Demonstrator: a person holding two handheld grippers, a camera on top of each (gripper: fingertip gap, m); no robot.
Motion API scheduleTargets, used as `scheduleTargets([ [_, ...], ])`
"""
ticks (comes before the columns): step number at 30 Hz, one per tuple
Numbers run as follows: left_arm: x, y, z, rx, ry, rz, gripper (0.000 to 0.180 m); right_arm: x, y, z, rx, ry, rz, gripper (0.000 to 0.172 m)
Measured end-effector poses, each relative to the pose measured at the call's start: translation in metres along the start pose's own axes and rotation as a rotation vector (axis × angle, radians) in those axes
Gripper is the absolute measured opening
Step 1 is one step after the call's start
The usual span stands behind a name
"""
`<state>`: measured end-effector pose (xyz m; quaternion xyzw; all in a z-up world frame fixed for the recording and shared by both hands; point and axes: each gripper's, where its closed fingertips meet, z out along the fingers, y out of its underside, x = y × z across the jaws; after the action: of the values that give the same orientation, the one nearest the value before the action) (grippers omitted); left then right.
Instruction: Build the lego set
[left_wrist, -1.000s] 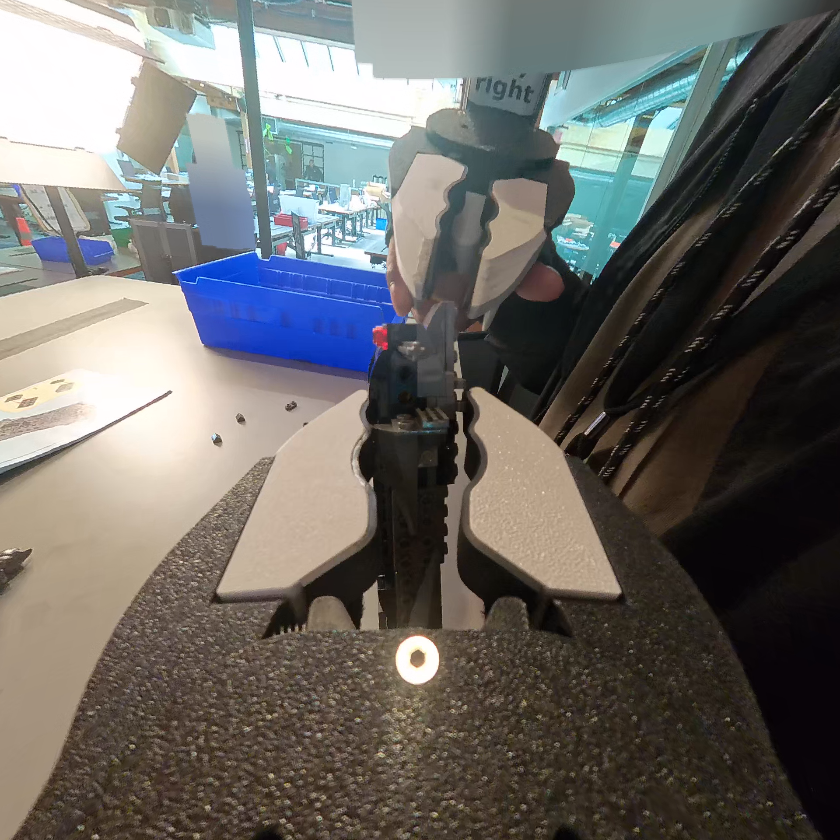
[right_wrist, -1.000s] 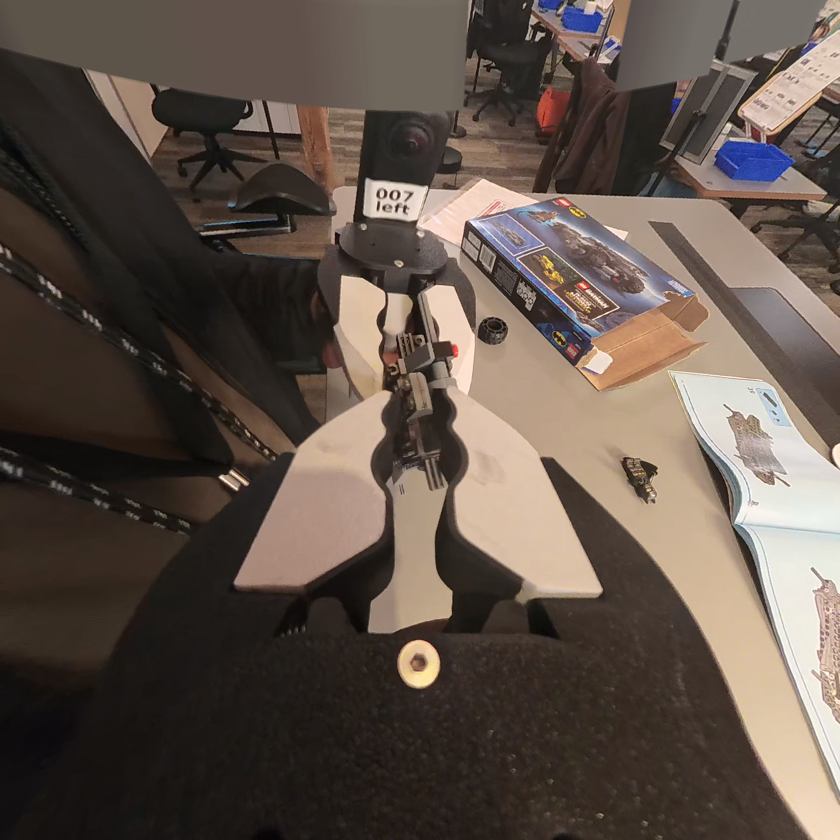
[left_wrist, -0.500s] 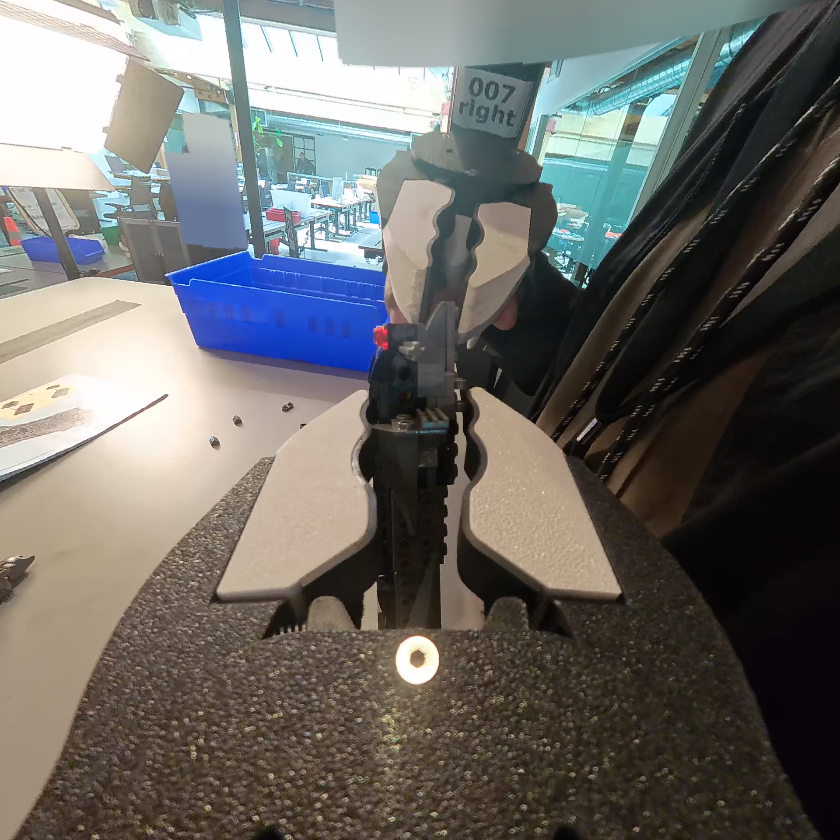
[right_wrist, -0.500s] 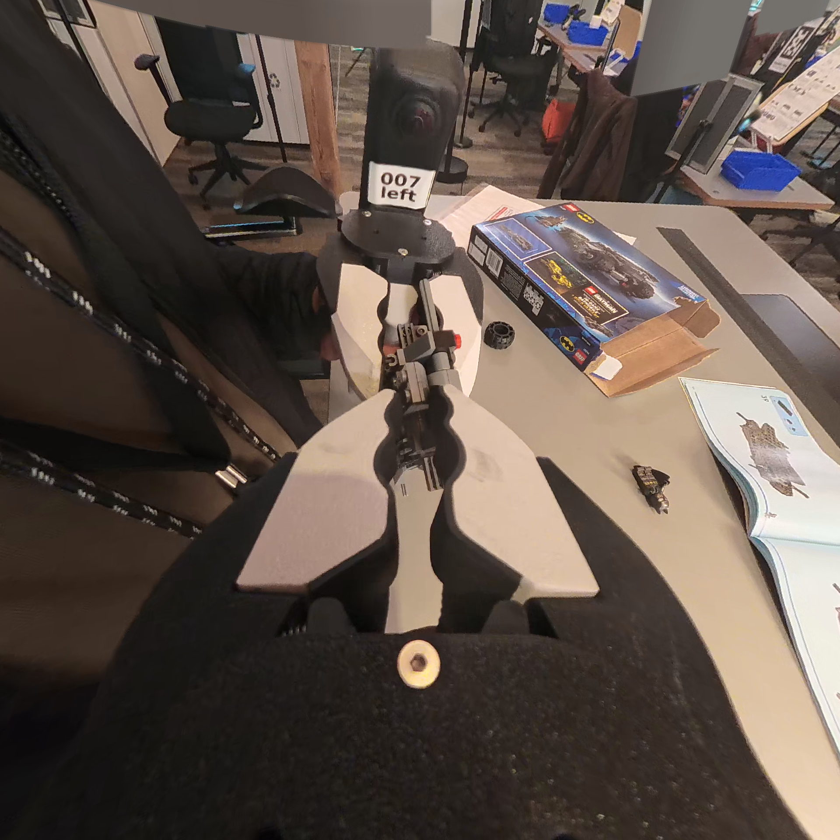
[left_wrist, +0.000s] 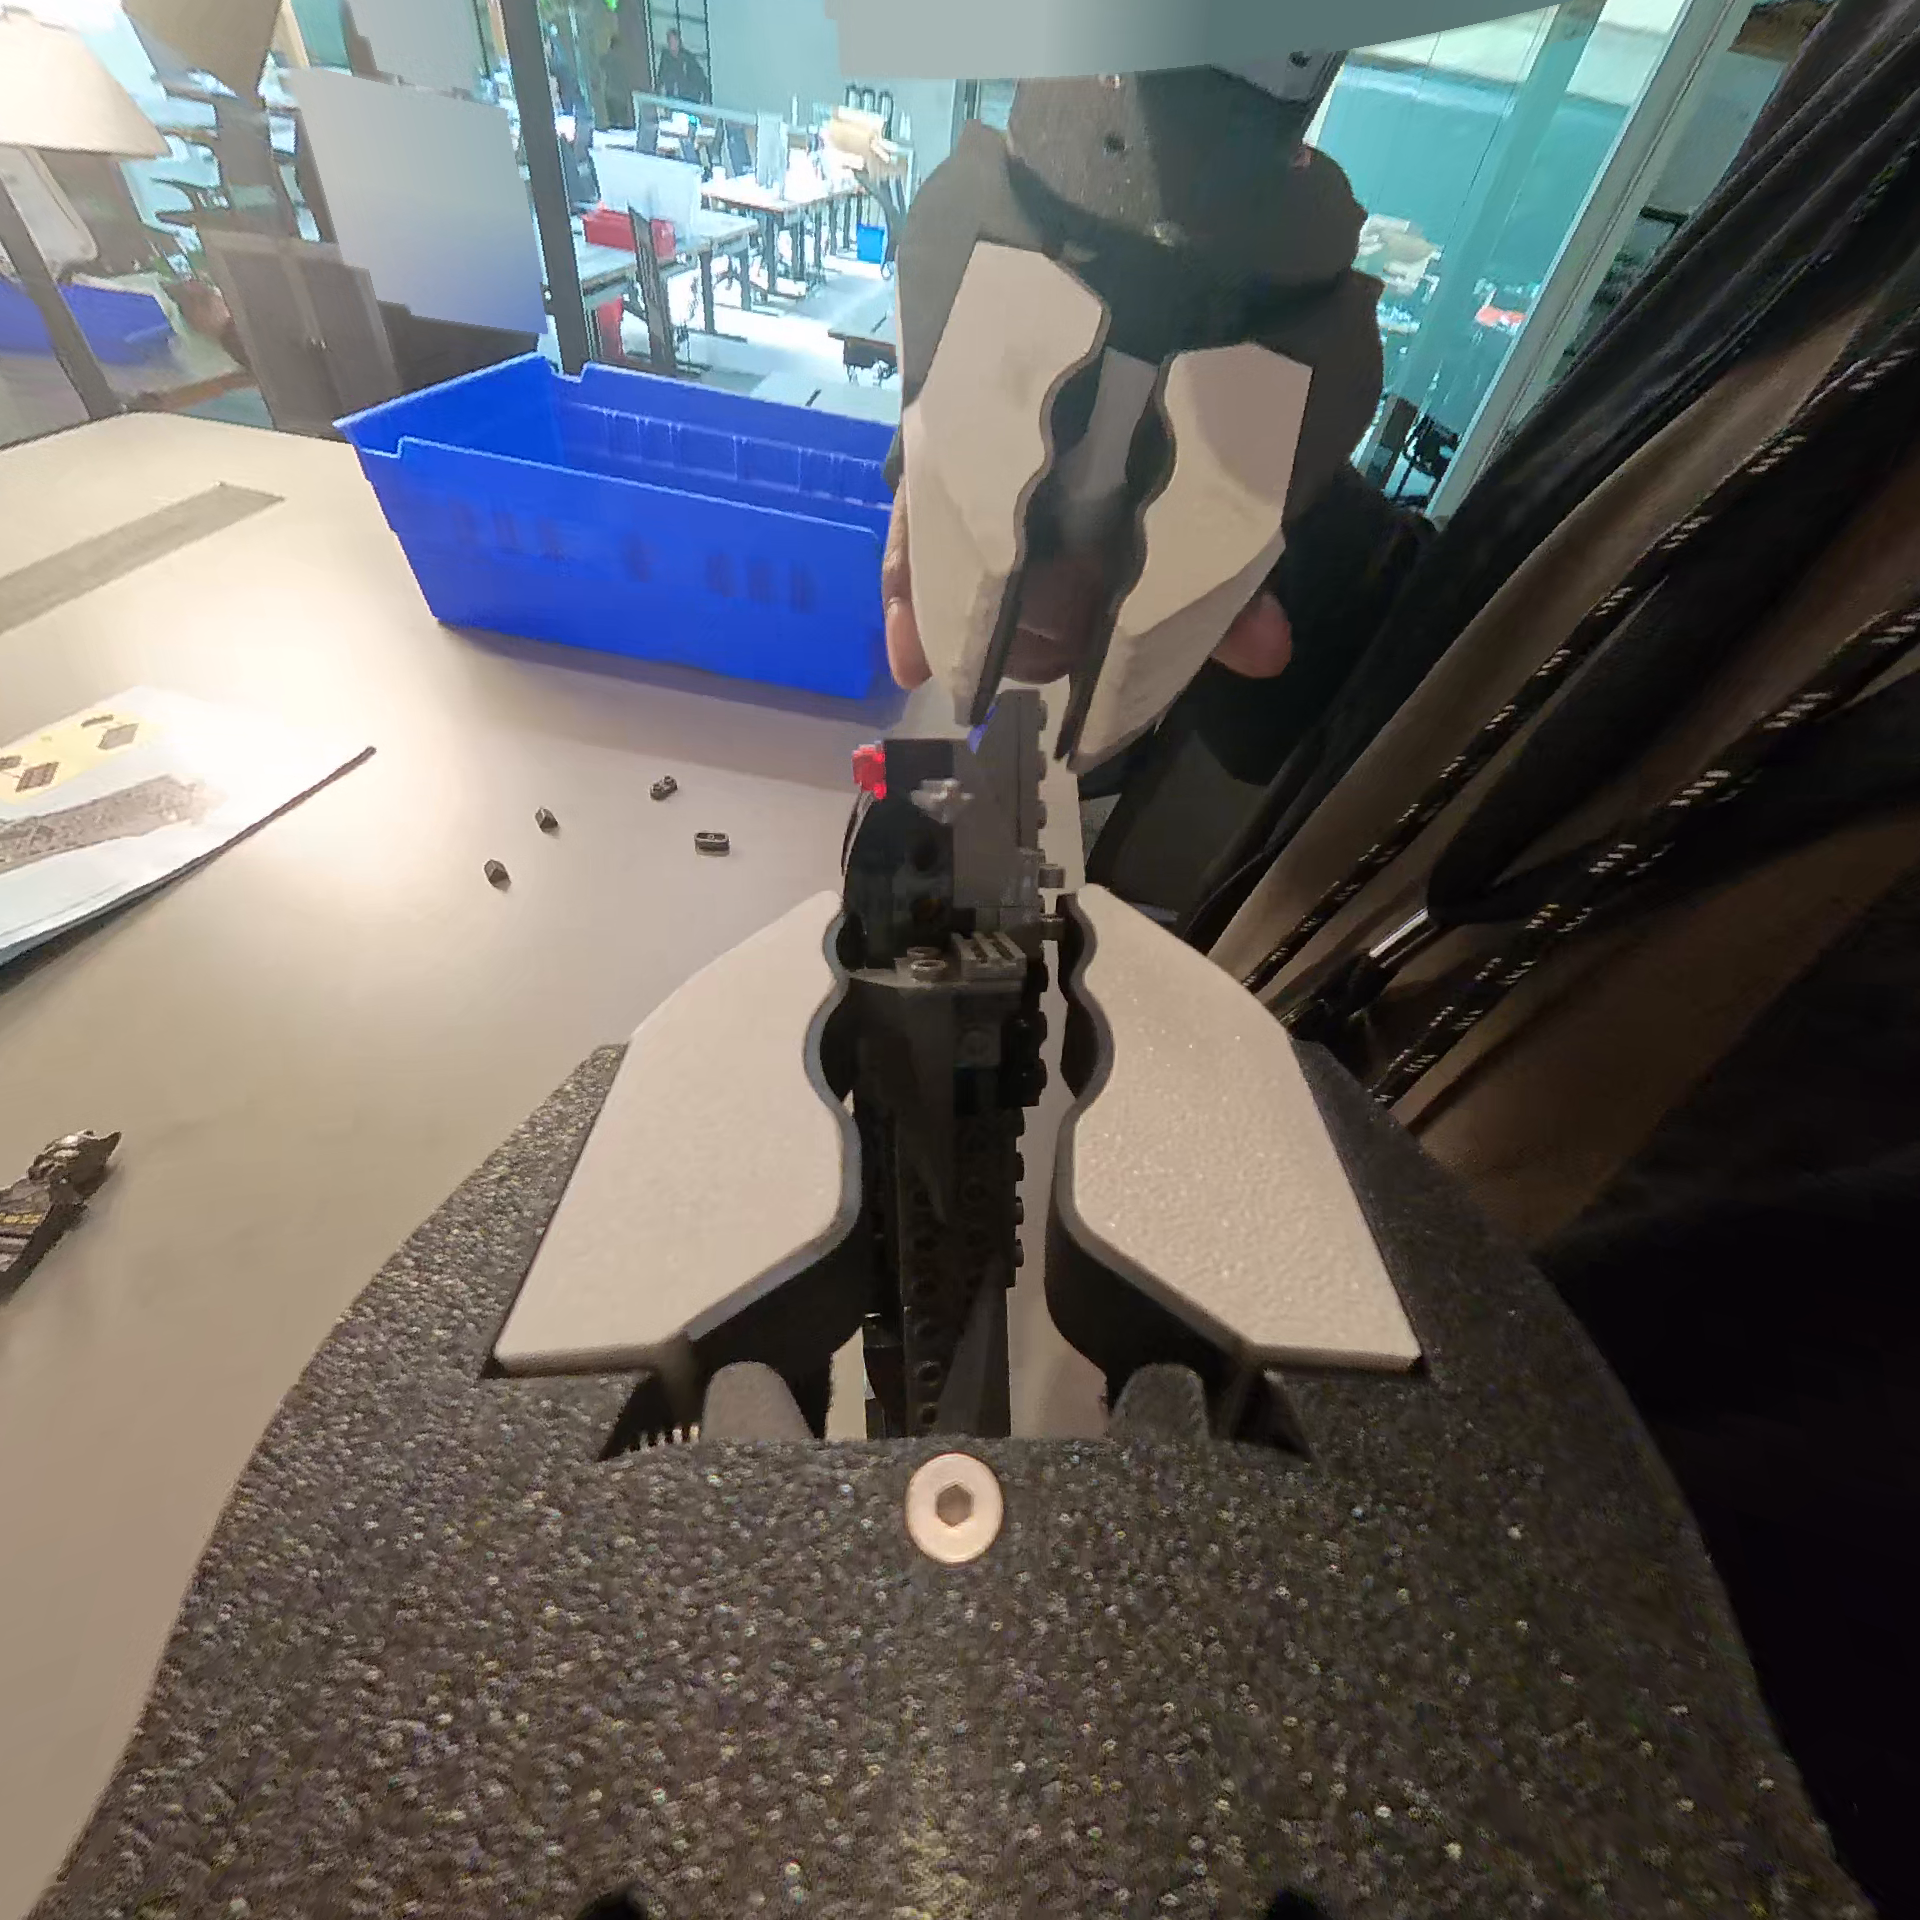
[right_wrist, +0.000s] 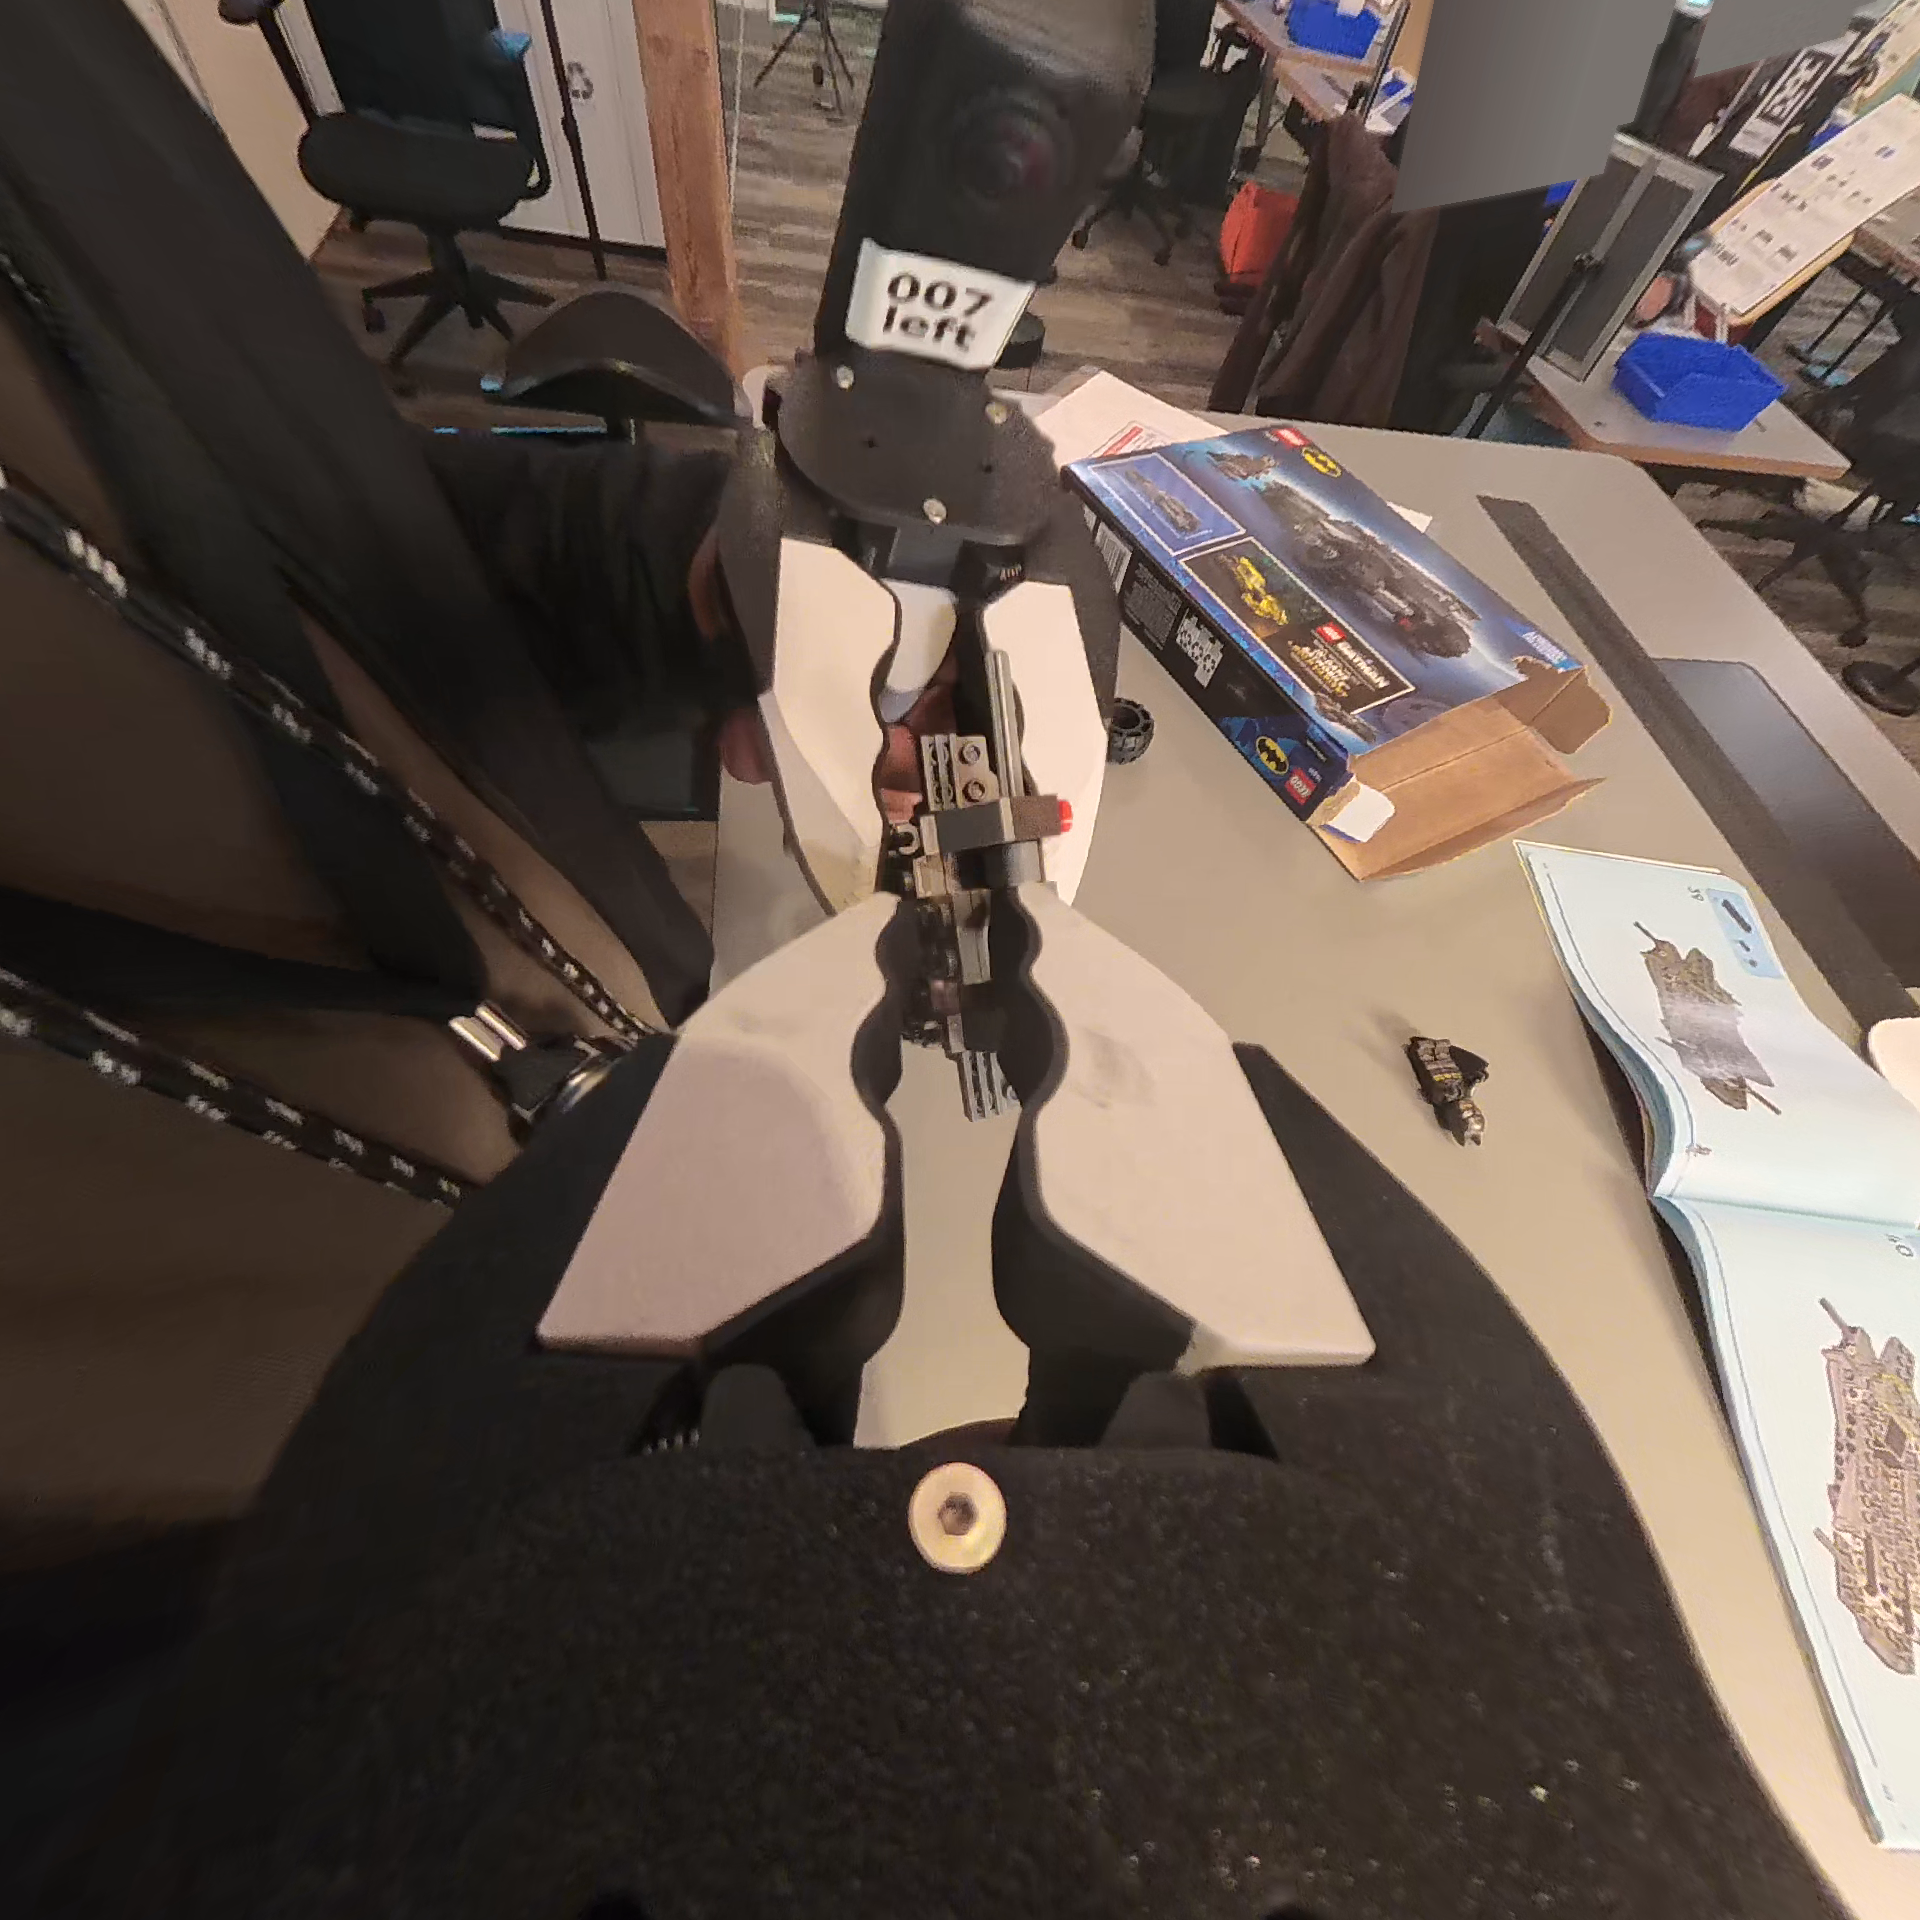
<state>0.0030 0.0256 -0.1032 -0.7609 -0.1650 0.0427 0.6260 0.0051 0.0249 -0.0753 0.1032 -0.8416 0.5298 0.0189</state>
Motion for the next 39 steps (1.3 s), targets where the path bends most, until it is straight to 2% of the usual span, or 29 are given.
scheduleTargets([
  [20,0.001,0.013,-0.001,-0.119,-0.038,-0.004,0.036,-0.004,0.012,0.012,-0.033,-0.069,0.032,0.012],
  [33,-0.007,0.022,0.002,-0.189,-0.086,-0.051,0.036,0.003,0.021,0.018,-0.121,0.049,-0.032,0.015],
  [39,-0.013,0.022,0.004,-0.181,-0.129,-0.109,0.036,0.013,0.023,0.015,-0.170,0.171,-0.087,0.021],
])
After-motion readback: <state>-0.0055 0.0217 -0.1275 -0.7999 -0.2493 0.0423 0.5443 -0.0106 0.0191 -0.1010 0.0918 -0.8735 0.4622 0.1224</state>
